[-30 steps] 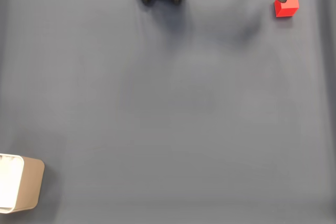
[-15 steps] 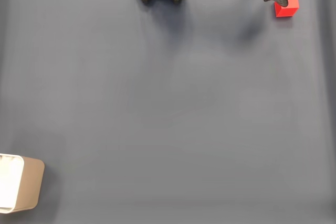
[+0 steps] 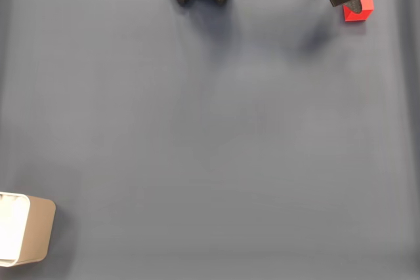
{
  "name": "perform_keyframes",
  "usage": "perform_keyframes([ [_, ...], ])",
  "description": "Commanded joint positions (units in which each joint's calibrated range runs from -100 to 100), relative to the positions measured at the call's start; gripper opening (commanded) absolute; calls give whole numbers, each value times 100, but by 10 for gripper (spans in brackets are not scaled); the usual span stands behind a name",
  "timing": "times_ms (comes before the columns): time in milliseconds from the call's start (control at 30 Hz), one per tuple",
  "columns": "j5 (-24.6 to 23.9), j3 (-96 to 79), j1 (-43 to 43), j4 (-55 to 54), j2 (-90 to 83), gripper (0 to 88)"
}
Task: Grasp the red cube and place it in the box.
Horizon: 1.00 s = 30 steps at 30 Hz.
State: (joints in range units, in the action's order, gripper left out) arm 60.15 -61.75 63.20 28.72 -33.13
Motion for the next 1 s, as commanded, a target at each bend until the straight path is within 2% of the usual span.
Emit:
perform_keyframes([
  [0,-68,90,-49,-167,55,438],
  [967,-103,236,-106,-815,930,440],
])
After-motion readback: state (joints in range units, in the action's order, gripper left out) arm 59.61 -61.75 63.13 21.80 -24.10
